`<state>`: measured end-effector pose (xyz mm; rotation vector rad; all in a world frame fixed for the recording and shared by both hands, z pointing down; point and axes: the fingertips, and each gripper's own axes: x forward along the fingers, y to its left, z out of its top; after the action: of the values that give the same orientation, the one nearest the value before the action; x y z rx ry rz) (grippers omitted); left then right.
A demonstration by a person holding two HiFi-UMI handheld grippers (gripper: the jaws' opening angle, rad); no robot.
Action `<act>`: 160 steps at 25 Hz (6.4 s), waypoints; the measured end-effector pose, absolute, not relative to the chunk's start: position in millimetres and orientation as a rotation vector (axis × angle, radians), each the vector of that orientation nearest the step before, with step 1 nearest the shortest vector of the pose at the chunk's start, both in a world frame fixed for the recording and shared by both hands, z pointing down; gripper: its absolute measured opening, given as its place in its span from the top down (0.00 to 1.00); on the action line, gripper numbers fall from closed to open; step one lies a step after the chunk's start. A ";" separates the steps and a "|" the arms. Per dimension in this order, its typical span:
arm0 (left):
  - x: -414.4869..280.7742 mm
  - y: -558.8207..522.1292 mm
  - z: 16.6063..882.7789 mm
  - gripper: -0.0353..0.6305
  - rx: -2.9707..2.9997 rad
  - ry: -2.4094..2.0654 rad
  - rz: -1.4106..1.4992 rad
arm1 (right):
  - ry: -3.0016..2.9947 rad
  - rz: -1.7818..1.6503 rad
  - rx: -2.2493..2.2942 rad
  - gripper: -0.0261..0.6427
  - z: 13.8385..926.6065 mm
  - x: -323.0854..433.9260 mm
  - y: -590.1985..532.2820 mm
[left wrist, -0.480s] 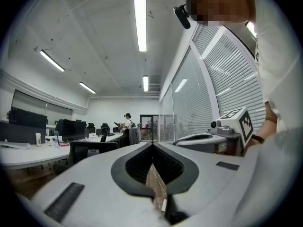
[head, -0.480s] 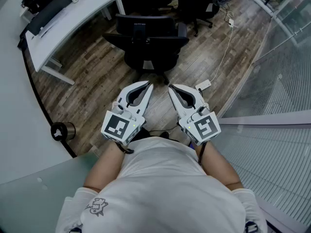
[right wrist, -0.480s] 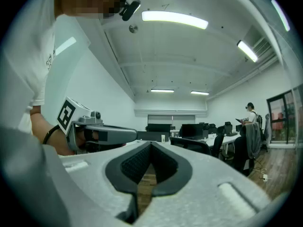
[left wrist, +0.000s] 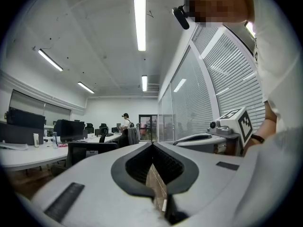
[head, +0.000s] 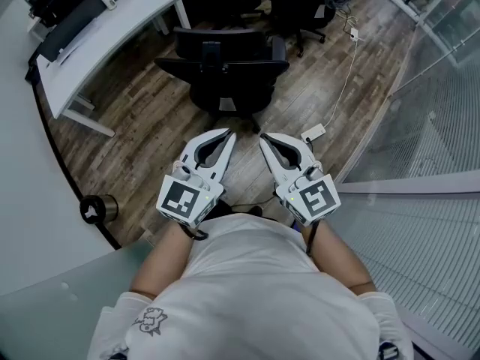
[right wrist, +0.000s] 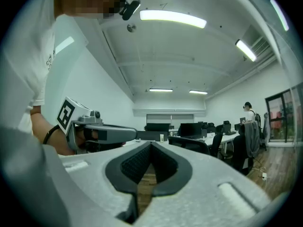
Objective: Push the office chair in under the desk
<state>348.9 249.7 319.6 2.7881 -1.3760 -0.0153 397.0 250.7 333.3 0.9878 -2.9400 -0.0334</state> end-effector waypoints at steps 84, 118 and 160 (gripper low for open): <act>147.6 -85.4 562.6 0.61 2.770 -0.587 1.834 | -2.178 -0.269 0.346 0.66 532.8 297.1 -88.5; 98.3 -93.3 590.8 0.77 2.688 -0.583 1.954 | -2.019 -0.418 0.209 0.79 572.0 252.0 -95.0; -207.9 -111.0 592.8 0.78 2.309 -1.038 1.823 | -1.993 -0.644 -0.158 0.77 583.4 -78.2 -188.2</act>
<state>-207.9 -111.0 592.8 2.3093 -1.0377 1.8225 -78.2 -188.2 583.4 -0.1581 -1.9928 -0.6443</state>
